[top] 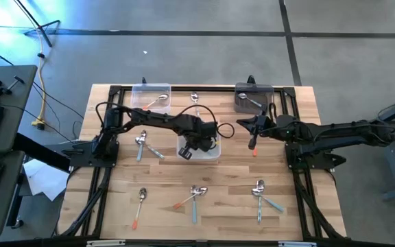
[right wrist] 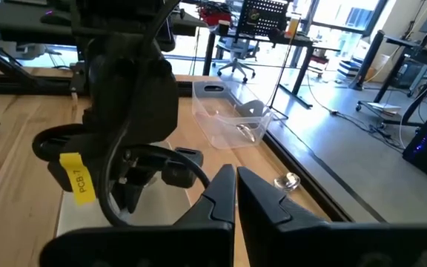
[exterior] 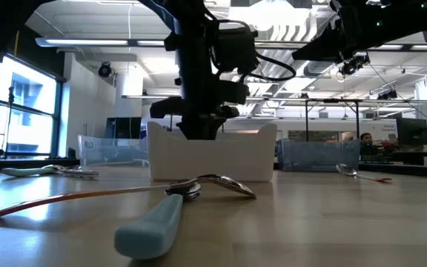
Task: Sort silverware by color (type)
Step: Put the blue spoon into the white bin, then put the blue patterned spoon into the white bin
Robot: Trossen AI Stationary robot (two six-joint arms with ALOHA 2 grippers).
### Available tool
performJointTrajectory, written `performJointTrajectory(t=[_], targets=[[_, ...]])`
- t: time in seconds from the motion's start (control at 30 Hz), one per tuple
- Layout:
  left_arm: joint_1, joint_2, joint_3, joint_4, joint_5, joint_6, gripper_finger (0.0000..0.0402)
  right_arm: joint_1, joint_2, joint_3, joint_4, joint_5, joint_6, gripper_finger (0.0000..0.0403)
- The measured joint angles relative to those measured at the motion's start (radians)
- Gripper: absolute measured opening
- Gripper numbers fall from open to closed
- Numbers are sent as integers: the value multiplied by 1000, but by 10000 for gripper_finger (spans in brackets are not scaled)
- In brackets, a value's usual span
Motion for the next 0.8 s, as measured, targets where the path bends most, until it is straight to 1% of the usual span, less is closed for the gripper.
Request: performJointTrajectory(t=[0.23,0.4,0.57,0.73,0.8], targets=[[1,0,0,-15,0,-6,8,0,0,0,-2,1,0,0],[0,0,0,-14,0,-13,23,0,0,0,-7,2,3,0],[-2,0,0,-13,-1,-35,54,0,0,0,-9,3,3,0],[-22,-9,2,-17,-65,-36,94,0,0,0,-52,3,23,0],[-30,-9,20,-44,-95,-56,110,-2,1,0,-65,8,27,0]])
